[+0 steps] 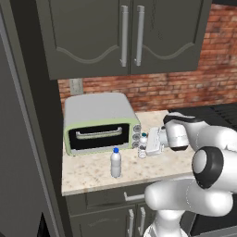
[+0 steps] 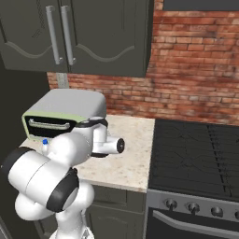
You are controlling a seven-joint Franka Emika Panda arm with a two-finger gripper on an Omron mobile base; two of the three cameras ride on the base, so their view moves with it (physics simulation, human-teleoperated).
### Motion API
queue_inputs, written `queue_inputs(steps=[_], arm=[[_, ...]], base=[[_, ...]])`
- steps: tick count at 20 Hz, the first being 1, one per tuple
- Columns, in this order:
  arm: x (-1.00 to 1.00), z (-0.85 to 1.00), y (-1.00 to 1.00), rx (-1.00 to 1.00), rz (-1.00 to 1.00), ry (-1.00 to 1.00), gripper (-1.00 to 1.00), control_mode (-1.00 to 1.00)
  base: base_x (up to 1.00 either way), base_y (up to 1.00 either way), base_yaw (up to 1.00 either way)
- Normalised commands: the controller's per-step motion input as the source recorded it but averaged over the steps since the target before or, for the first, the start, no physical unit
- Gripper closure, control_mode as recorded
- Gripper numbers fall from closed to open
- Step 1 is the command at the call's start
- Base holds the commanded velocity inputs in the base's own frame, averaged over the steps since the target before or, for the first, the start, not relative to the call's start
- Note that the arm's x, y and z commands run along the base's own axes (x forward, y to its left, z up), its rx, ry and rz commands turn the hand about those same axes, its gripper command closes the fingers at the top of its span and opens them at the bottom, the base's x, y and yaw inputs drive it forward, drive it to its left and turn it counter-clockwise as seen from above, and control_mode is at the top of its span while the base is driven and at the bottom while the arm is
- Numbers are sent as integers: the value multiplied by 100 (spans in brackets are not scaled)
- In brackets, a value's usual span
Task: Take the bottled waters from the counter and place them in the freezer to freeze. Close the freezer door after placing the bottles.
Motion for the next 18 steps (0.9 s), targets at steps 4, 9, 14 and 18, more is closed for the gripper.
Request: queue_inputs(steps=[4,9,14,18], arm=[[0,0,0,0,0,0,100,-100],[-2,0,0,0,0,3,100,-100],[-25,40,0,0,0,8,100,-100],[-54,98,0,0,0,4,100,-100]], base=[[0,0,0],[0,0,0],[0,0,0],[0,0,0]])
